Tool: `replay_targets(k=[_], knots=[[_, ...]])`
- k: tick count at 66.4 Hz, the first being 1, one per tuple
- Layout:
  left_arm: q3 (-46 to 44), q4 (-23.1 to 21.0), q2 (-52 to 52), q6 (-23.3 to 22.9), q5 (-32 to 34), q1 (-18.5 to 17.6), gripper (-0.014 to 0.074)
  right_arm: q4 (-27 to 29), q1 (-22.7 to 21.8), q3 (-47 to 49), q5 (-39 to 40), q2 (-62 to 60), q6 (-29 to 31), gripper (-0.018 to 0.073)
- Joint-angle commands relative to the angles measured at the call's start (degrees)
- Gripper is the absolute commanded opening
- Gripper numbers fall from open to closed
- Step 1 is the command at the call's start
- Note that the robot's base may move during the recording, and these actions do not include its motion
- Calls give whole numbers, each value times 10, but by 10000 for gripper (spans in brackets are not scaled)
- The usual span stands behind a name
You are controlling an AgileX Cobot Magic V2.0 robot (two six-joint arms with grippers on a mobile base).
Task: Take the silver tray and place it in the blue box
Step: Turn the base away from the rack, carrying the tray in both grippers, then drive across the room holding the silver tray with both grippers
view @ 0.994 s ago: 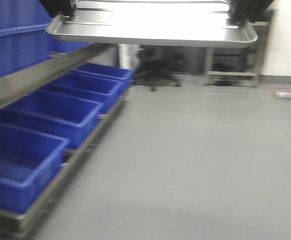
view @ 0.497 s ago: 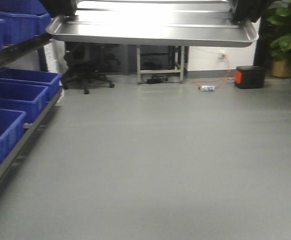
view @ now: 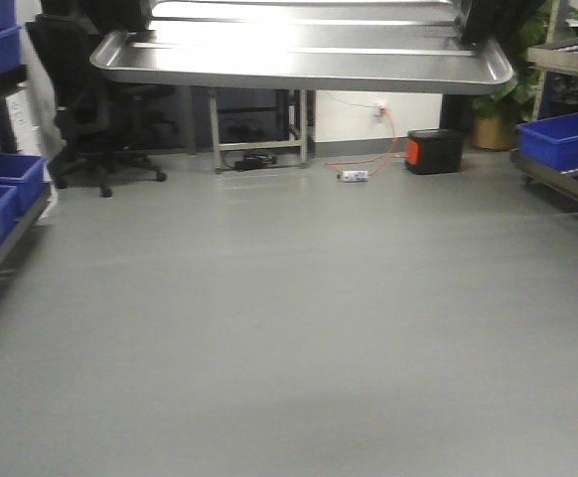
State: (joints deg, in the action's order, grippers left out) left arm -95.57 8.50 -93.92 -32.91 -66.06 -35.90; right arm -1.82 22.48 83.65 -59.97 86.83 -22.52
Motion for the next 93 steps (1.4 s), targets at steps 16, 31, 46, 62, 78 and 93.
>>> replay_targets(k=[16,31,46,62,78,93], knots=[[-20,41,28,-3,5,2,-105,-34,-6,20,2,-24,9,59],[-20,41,28,-3,5,2,-105,-34,-6,20,2,-24,9,59],[-20,41,28,-3,5,2,-105,-34,-6,20,2,-24,9,59],[-20,41,28,-3,5,2,-105,-34,-6,20,1,-24,9,59],[-20,40,28,-3,5,2,-105,-34,-6,20,2,-24,9,59],[-20,36,28,-3,5,2,-105,-34,-6,20,2,-24,9,59]])
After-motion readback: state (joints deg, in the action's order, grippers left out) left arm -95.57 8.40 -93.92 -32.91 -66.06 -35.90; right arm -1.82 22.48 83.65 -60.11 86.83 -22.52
